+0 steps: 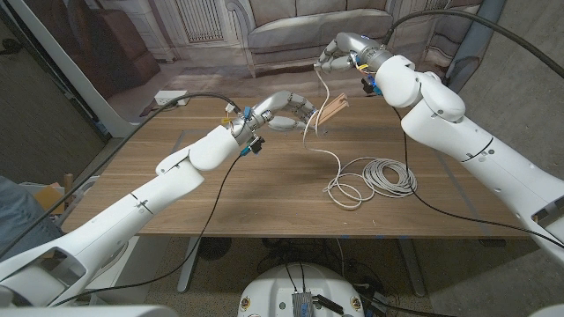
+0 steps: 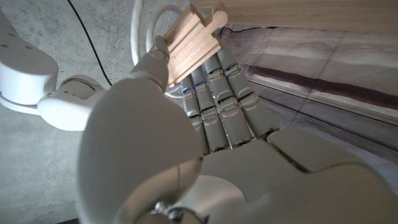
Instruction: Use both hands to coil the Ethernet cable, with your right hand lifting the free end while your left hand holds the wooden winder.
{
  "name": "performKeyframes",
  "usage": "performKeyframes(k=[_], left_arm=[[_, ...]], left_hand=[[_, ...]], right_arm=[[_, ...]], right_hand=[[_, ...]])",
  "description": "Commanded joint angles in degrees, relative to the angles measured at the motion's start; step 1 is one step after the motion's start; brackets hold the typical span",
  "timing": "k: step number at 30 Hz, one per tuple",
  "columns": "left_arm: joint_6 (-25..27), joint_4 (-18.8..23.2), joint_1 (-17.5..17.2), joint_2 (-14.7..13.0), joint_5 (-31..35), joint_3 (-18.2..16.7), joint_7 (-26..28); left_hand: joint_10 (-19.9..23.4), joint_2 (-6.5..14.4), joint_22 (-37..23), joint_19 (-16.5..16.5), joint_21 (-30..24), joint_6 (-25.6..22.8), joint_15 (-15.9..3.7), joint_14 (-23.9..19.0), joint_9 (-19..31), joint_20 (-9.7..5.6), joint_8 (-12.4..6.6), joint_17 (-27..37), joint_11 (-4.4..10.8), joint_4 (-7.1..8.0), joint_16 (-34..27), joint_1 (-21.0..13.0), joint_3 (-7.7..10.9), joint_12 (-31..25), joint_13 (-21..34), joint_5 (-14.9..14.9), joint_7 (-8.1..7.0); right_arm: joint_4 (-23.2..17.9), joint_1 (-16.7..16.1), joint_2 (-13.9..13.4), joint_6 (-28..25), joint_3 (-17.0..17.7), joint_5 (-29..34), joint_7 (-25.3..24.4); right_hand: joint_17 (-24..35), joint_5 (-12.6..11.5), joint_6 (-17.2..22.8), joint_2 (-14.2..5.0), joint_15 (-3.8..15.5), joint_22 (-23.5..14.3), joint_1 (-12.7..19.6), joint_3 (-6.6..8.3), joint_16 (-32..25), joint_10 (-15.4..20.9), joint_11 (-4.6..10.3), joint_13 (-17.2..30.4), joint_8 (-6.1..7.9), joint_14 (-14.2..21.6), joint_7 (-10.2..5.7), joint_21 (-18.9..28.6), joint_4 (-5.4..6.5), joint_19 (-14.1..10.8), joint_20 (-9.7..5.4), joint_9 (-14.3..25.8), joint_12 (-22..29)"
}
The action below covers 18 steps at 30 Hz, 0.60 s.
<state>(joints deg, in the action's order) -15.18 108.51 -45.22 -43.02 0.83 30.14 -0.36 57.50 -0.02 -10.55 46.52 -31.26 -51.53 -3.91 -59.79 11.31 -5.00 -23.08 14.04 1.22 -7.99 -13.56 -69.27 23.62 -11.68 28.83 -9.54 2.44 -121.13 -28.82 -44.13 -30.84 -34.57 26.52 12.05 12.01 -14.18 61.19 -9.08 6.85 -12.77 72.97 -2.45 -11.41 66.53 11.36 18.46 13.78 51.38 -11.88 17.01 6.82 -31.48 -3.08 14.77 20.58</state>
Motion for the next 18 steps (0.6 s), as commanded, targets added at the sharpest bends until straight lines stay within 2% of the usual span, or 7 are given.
performKeyframes(k=[1, 9, 18], left_arm=[[-1.7, -0.6, -0.8, 0.4, -4.7, -2.0, -1.3], [-2.2, -0.7, -0.9, 0.9, -5.1, -2.3, -1.2], [-3.5, -0.9, -1.2, 1.2, -5.8, -3.6, 0.0]], left_hand=[[7.8, 3.2, -0.1, -0.2, -0.4, -10.9, -8.38, -6.2, 0.3, -0.12, -0.49, 0.2, 7.39, 0.75, -0.4, -1.0, 4.56, -0.4, 0.2, -0.5, -3.63], [7.7, 3.1, -0.1, -0.3, -0.5, -10.9, -8.29, -6.1, 0.2, -0.08, -0.47, 0.3, 7.34, 0.8, -0.4, -0.9, 4.56, -0.3, 0.2, -0.5, -3.82], [7.8, 3.1, -0.1, -0.3, -0.6, -11.0, -8.36, -6.1, 0.2, -0.05, -0.52, 0.4, 7.43, 0.75, -0.5, -0.9, 4.64, -0.3, 0.2, -0.5, -3.71]], right_arm=[[2.8, -2.6, -1.7, -0.2, 1.2, -5.5, -3.0], [5.6, -4.4, -2.6, -1.2, 2.6, -10.1, -4.8], [6.5, -10.0, -4.6, -0.7, 5.2, -15.8, -9.2]], right_hand=[[0.1, -0.4, 1.1, -0.31, 6.29, -0.2, 0.4, 0.01, -0.3, 0.4, -0.02, 0.1, 0.31, 0.1, -0.6, 0.6, 0.43, 0.3, -7.54, 0.2, 0.2], [0.1, -0.3, 1.1, -0.29, 6.24, -0.2, 0.4, -0.07, -0.3, 0.4, -0.02, 0.1, 0.28, 0.1, -0.6, 0.7, 0.49, 0.4, -7.51, 0.1, 0.2], [0.1, -0.4, 1.0, -0.32, 6.26, -0.2, 0.4, -0.15, -0.2, 0.4, -0.02, 0.1, 0.25, 0.0, -0.59, 0.7, 0.53, 0.5, -7.33, 0.2, 0.1]])
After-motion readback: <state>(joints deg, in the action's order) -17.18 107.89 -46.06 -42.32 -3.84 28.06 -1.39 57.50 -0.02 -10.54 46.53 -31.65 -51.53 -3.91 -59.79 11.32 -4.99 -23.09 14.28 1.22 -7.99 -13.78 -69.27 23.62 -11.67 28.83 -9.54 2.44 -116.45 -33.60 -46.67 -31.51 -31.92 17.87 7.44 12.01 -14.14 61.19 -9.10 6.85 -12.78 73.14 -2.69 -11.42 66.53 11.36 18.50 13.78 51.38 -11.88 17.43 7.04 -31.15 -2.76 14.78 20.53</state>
